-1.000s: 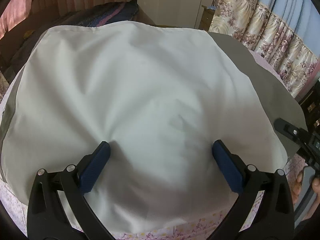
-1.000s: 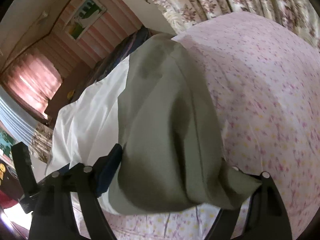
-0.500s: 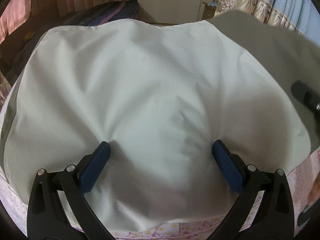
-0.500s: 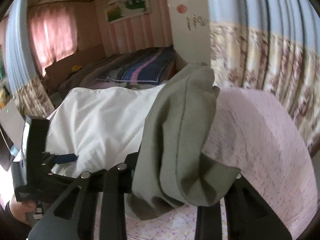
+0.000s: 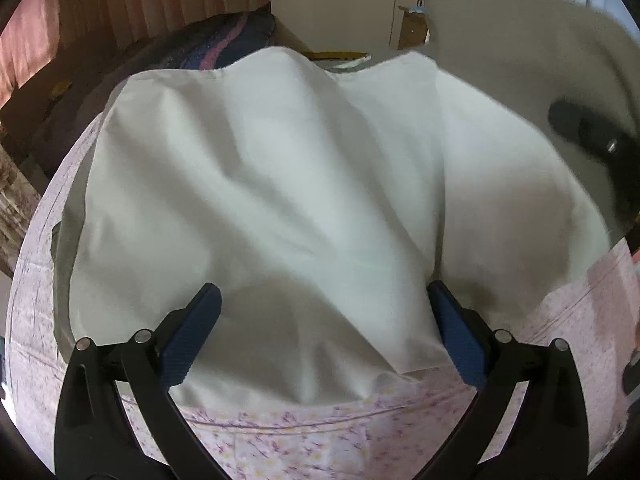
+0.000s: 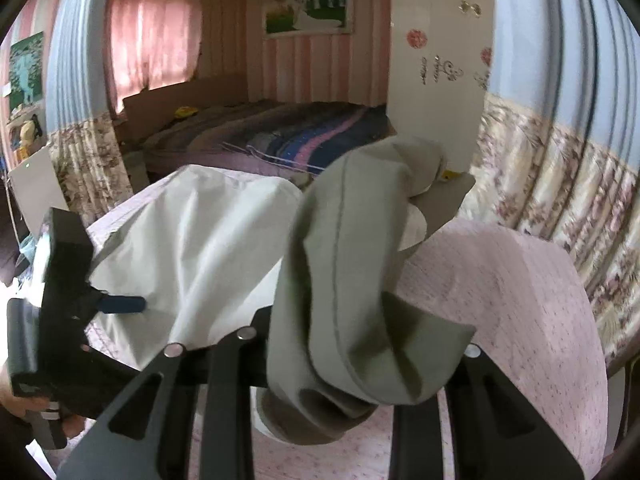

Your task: Fold large clothes

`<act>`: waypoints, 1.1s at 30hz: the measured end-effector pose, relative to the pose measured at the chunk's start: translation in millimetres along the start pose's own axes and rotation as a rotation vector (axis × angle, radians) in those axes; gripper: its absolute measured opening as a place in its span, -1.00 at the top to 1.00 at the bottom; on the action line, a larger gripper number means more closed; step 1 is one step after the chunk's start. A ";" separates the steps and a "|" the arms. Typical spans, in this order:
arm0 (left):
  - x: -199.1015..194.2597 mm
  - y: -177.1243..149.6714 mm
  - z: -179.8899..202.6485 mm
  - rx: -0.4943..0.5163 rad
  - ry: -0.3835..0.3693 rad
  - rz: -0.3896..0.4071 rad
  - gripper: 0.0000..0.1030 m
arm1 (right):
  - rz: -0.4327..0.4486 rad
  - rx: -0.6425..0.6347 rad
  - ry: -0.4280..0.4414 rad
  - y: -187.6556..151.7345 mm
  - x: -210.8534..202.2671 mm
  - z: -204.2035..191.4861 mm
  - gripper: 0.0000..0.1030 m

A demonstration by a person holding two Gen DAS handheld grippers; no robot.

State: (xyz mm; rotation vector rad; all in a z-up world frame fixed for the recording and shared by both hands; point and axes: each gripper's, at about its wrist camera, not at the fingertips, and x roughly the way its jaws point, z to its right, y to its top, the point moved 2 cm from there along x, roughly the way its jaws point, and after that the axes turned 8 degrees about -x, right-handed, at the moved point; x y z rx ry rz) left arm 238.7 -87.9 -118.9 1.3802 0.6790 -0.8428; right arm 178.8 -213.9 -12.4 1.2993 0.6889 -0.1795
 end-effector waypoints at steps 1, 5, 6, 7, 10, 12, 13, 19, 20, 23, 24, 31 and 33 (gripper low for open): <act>5.7 0.8 -2.2 -0.010 -0.020 -0.015 -0.94 | 0.002 -0.012 0.007 3.8 0.9 -6.1 0.49; 24.2 9.4 -6.6 -0.014 -0.065 -0.037 -0.94 | 0.006 -0.053 0.019 15.3 2.3 -29.0 0.49; 22.5 12.0 -5.6 -0.008 -0.076 -0.029 -0.94 | 0.004 -0.069 0.017 18.0 2.5 -35.2 0.49; 20.1 11.3 -7.9 0.000 -0.083 -0.025 -0.94 | 0.005 -0.079 0.015 19.1 1.7 -39.2 0.50; -0.1 6.7 -21.7 0.004 -0.092 -0.008 -0.94 | 0.005 -0.106 0.013 29.7 2.3 -59.3 0.51; -21.4 0.6 -40.5 -0.003 -0.124 0.004 -0.94 | 0.004 -0.126 0.015 37.5 4.7 -75.9 0.52; -28.8 -2.5 -48.8 -0.002 -0.139 0.010 -0.94 | 0.000 -0.140 0.014 40.7 7.1 -84.4 0.52; -71.0 -15.3 -129.3 0.015 -0.011 0.081 -0.94 | -0.039 -0.222 0.057 49.5 30.2 -156.2 0.54; -72.3 -16.4 -146.1 -0.005 0.004 0.086 -0.94 | -0.051 -0.246 0.070 47.3 36.0 -172.1 0.54; -70.5 -24.8 -187.6 -0.045 0.023 0.063 -0.94 | -0.099 -0.333 0.109 32.3 54.8 -213.2 0.54; -69.7 -28.5 -200.0 -0.053 0.026 0.058 -0.94 | -0.117 -0.363 0.114 24.1 61.6 -224.2 0.54; -65.0 -44.9 -234.4 -0.091 -0.029 0.029 -0.94 | -0.178 -0.466 0.096 -13.4 83.8 -241.7 0.53; -62.7 -45.3 -234.2 -0.089 -0.033 0.026 -0.94 | -0.165 -0.460 0.105 -13.5 79.8 -233.9 0.47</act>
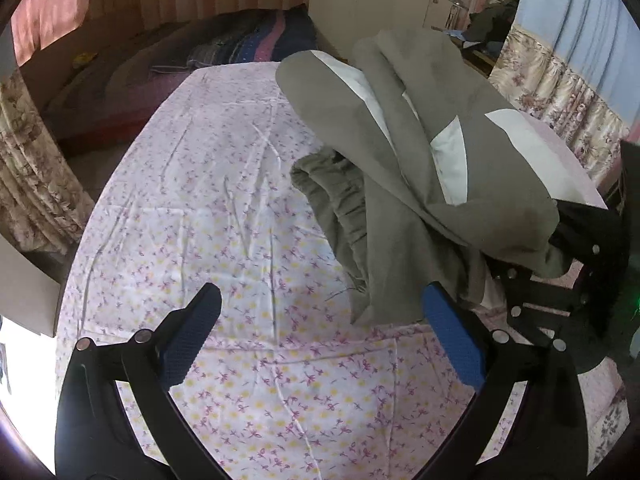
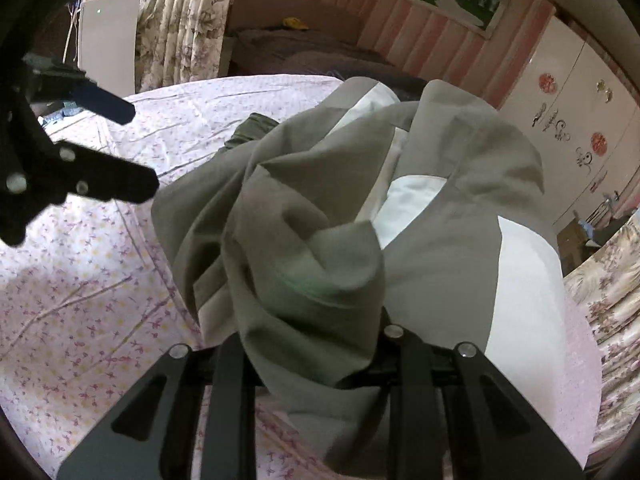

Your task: Fold large clothes

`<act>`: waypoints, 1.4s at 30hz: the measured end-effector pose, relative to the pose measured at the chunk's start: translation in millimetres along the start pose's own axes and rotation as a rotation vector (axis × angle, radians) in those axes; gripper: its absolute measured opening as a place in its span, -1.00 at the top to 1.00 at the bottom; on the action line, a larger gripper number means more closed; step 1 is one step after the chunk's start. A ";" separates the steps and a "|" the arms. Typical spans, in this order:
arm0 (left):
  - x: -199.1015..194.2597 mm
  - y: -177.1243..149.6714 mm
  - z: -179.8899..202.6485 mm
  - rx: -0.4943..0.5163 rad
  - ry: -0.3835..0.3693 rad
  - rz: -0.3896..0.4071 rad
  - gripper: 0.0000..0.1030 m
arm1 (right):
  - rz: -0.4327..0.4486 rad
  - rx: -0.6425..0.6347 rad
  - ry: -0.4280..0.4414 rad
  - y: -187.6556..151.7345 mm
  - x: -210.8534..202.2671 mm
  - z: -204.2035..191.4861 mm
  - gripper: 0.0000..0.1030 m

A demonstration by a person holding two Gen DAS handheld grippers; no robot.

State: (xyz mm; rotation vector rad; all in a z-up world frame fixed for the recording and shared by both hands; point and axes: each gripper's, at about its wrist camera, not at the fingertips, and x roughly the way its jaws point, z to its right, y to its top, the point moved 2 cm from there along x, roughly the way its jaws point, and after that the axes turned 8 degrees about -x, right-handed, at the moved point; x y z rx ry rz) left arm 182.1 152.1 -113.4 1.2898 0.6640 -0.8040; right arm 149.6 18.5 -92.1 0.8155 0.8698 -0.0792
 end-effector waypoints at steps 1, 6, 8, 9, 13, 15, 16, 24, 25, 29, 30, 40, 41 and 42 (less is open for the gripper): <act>2.1 -0.1 -2.3 0.000 0.000 0.000 -0.94 | 0.012 0.006 0.001 -1.5 -2.9 3.3 0.42; 2.7 6.4 3.2 -0.014 -0.001 0.006 -0.94 | 0.056 0.046 0.043 -9.5 -41.0 19.5 -0.24; 0.8 8.7 5.0 -0.015 0.005 0.009 -0.94 | 0.080 0.059 0.045 -12.5 -64.7 28.1 -0.45; 0.2 10.8 4.8 -0.014 0.005 0.012 -0.94 | 0.091 0.069 0.042 -13.0 -72.7 32.6 -0.46; -4.4 16.7 10.5 -0.026 -0.005 0.023 -0.94 | 0.139 0.145 0.020 -29.6 -110.6 62.5 -0.47; -5.7 19.4 16.4 -0.027 -0.018 0.025 -0.94 | 0.159 0.194 0.002 -37.3 -125.7 78.6 -0.49; -5.8 20.3 20.2 -0.023 -0.022 0.024 -0.94 | 0.169 0.215 -0.003 -42.2 -131.7 86.8 -0.49; -22.9 27.1 61.0 0.050 -0.054 0.058 -0.94 | 0.161 0.409 -0.087 -89.8 -145.1 147.8 -0.49; -29.7 30.3 65.7 0.058 -0.061 0.069 -0.94 | 0.161 0.427 -0.088 -86.2 -140.5 153.3 -0.49; -48.7 53.2 76.0 0.059 -0.093 0.102 -0.94 | 0.158 0.546 -0.094 -96.0 -120.4 186.3 -0.52; -51.8 63.3 81.0 0.058 -0.102 0.108 -0.94 | 0.154 0.574 -0.079 -95.6 -111.8 188.9 -0.52; 1.3 97.5 154.0 0.126 -0.219 -0.067 -0.94 | 0.080 0.704 0.041 -118.9 -58.2 212.7 -0.52; 7.4 96.9 158.5 0.122 -0.241 -0.087 -0.94 | 0.083 0.722 0.051 -122.2 -56.9 215.6 -0.52; 12.2 95.5 161.1 0.116 -0.259 -0.104 -0.94 | 0.082 0.734 0.061 -125.2 -55.3 218.0 -0.52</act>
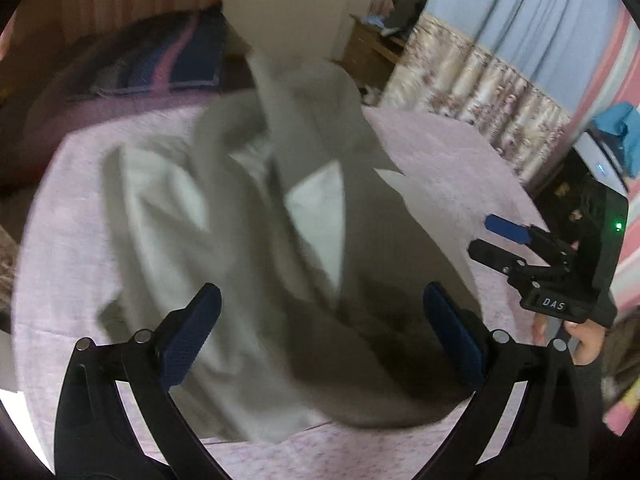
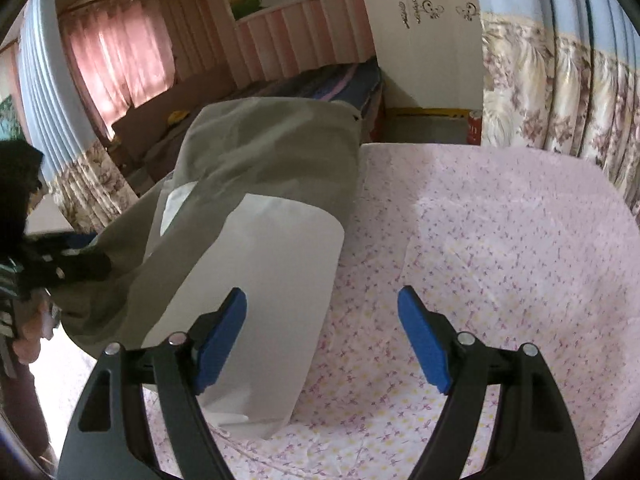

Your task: Fold large clothes

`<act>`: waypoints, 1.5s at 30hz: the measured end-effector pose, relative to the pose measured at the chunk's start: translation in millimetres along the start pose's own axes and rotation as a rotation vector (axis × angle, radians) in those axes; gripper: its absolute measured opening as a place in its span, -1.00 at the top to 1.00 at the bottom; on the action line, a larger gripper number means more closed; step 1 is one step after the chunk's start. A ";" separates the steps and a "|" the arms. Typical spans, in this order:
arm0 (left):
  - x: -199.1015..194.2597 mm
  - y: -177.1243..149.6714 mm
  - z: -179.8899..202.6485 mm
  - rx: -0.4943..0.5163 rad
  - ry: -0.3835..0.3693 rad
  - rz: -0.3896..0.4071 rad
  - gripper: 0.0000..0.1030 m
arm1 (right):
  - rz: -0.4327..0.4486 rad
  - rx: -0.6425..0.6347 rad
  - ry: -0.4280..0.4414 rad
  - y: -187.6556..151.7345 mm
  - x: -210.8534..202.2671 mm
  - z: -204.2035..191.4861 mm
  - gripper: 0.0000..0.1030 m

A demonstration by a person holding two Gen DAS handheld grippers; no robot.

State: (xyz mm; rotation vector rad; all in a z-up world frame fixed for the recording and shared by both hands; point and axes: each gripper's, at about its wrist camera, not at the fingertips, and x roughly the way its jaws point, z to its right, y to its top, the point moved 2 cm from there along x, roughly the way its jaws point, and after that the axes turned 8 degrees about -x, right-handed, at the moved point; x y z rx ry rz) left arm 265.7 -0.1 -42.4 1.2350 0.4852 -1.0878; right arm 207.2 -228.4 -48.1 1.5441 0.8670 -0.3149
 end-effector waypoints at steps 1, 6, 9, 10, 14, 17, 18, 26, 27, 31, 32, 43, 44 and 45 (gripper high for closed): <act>8.7 -1.0 1.1 -0.013 -0.028 -0.028 -0.94 | -0.007 0.010 0.011 -1.5 2.1 2.4 -0.52; 37.8 -15.8 5.7 -0.018 -0.047 -0.081 -0.94 | -0.020 0.015 0.045 -12.4 14.6 2.6 -0.52; 41.6 -25.3 3.1 0.004 -0.041 -0.064 -0.43 | -0.028 0.027 0.066 -12.8 18.9 2.1 -0.52; 41.5 -25.8 2.4 0.007 -0.044 -0.063 0.01 | -0.030 0.024 0.068 -12.3 20.3 0.9 -0.52; 30.7 -23.8 -13.1 0.009 0.000 -0.036 0.81 | -0.016 0.009 0.081 -9.0 23.7 -7.1 -0.52; 26.8 -28.4 -13.1 0.048 0.013 -0.033 0.82 | -0.011 0.046 0.086 -8.7 30.5 -7.0 -0.53; 25.4 -30.4 -12.6 0.051 0.011 -0.024 0.83 | -0.008 0.055 0.085 -9.1 32.1 -5.6 -0.53; 25.8 -35.4 -16.2 0.068 0.002 -0.004 0.83 | -0.019 0.110 0.087 -12.9 42.0 6.1 -0.84; 25.9 -37.1 -15.8 0.073 0.008 0.003 0.83 | -0.023 0.121 0.104 -13.4 43.1 7.8 -0.84; 17.4 -38.0 -20.3 0.044 -0.005 0.043 0.86 | -0.035 0.187 0.296 -13.2 52.0 9.2 -0.42; 14.5 -38.0 -20.4 0.040 -0.006 0.056 0.88 | -0.035 0.172 0.352 -10.8 54.2 1.7 -0.09; -59.2 -44.3 -76.1 -0.054 -0.007 0.196 0.91 | -0.009 -0.116 0.312 27.6 65.2 -95.3 0.15; -68.3 -46.9 -85.4 -0.068 -0.010 0.205 0.91 | -0.012 -0.161 0.298 30.2 66.4 -107.3 0.21; -74.8 -50.1 -96.4 -0.081 -0.011 0.201 0.91 | -0.016 -0.212 0.278 32.5 69.7 -119.3 0.24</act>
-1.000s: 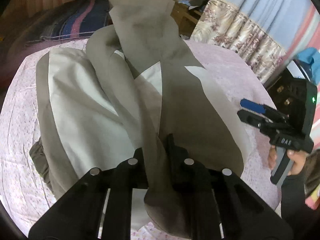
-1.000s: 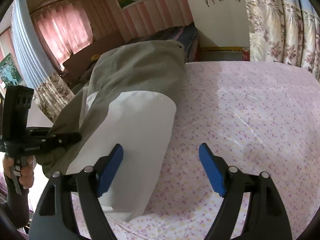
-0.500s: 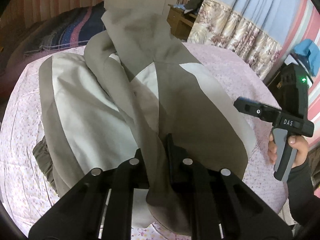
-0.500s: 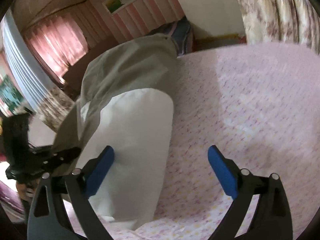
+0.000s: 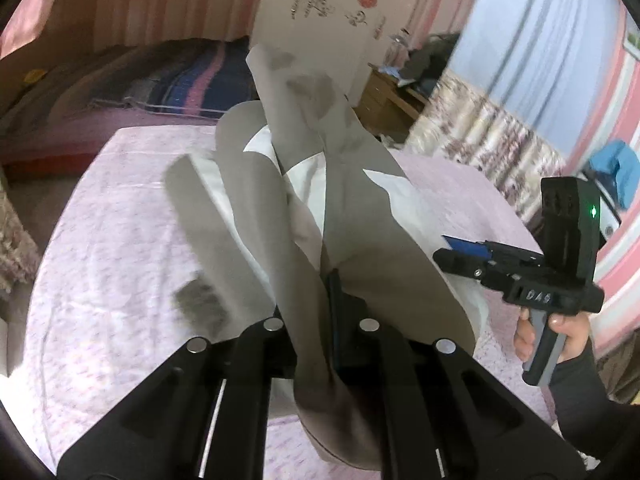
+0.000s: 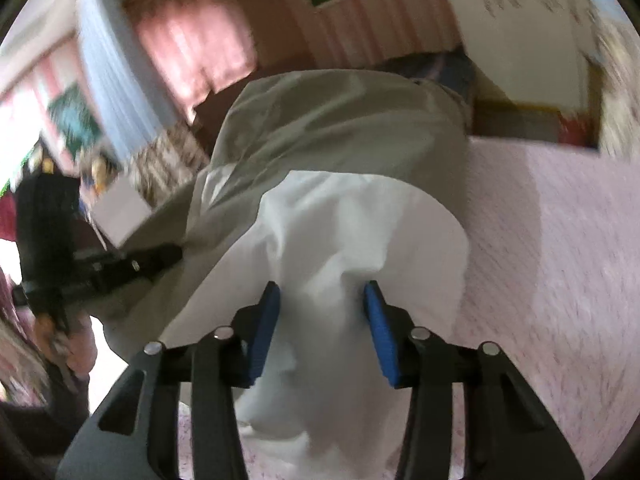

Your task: Fold large clothes

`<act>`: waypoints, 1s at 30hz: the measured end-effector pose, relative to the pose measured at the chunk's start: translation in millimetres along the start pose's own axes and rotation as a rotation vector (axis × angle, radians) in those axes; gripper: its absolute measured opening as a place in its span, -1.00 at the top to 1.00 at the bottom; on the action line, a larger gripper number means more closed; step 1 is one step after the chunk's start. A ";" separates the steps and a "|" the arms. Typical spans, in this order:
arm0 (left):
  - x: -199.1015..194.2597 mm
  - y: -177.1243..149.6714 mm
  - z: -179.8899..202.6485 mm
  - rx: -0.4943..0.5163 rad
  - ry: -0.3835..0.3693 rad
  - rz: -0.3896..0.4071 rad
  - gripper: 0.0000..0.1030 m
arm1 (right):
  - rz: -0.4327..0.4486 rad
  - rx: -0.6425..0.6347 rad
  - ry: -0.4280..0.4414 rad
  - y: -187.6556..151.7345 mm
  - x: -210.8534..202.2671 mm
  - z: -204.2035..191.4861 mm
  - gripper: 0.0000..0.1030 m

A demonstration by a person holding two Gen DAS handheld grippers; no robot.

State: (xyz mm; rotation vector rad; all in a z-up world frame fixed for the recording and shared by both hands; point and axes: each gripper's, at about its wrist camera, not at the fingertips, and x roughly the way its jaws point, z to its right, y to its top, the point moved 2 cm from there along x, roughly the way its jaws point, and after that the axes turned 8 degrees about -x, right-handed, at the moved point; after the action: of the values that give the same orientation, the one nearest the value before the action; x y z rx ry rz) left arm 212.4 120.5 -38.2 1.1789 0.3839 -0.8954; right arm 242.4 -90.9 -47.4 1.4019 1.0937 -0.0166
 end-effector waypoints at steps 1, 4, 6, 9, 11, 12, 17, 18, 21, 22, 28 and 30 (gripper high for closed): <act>-3.0 -2.5 -11.5 -0.013 0.008 -0.005 0.90 | -0.017 -0.037 -0.012 2.9 6.8 -8.1 0.26; 11.7 -20.8 -41.6 -0.053 0.059 -0.056 0.89 | -0.077 -0.172 -0.091 2.6 27.8 -25.3 0.26; 28.2 -37.3 -55.6 -0.079 0.074 -0.087 0.88 | -0.100 -0.223 -0.131 -3.2 37.3 -25.0 0.27; 38.4 -41.4 -58.2 -0.084 0.066 -0.085 0.84 | -0.106 -0.208 -0.141 -3.6 37.0 -13.4 0.27; 45.2 -38.4 -55.8 -0.057 0.088 -0.089 0.74 | -0.102 -0.200 -0.140 1.4 28.7 -14.2 0.21; 46.1 -37.6 -53.7 -0.042 0.100 -0.088 0.70 | -0.093 -0.183 -0.141 4.5 19.9 -12.7 0.17; 16.1 -33.4 -41.8 0.034 0.198 -0.022 -0.14 | -0.067 -0.164 -0.126 -3.8 -12.0 -20.7 -0.43; 9.5 -33.3 -39.1 0.041 0.198 -0.011 -0.20 | -0.070 -0.175 -0.138 -6.7 -16.0 -23.9 -0.43; -12.1 -40.1 -25.9 0.058 0.169 0.009 -0.53 | -0.080 -0.195 -0.170 -19.8 -26.5 -28.7 -0.43; -14.9 -45.0 -20.2 0.071 0.158 0.002 -0.60 | -0.083 -0.187 -0.169 -26.1 -29.0 -28.9 -0.43; 20.1 -62.8 -36.0 -0.003 0.143 -0.123 -0.65 | -0.169 -0.163 -0.180 -56.0 -6.4 -14.9 -0.43; 29.4 -65.4 -40.7 -0.015 0.137 -0.141 -0.67 | -0.175 -0.177 -0.193 -58.6 2.6 -11.1 -0.50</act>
State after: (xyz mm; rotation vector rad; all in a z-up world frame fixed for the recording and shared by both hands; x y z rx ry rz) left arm 187.3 139.1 -114.5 1.2142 0.5897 -0.9344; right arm 202.5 -95.4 -91.5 1.1199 1.0273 -0.1746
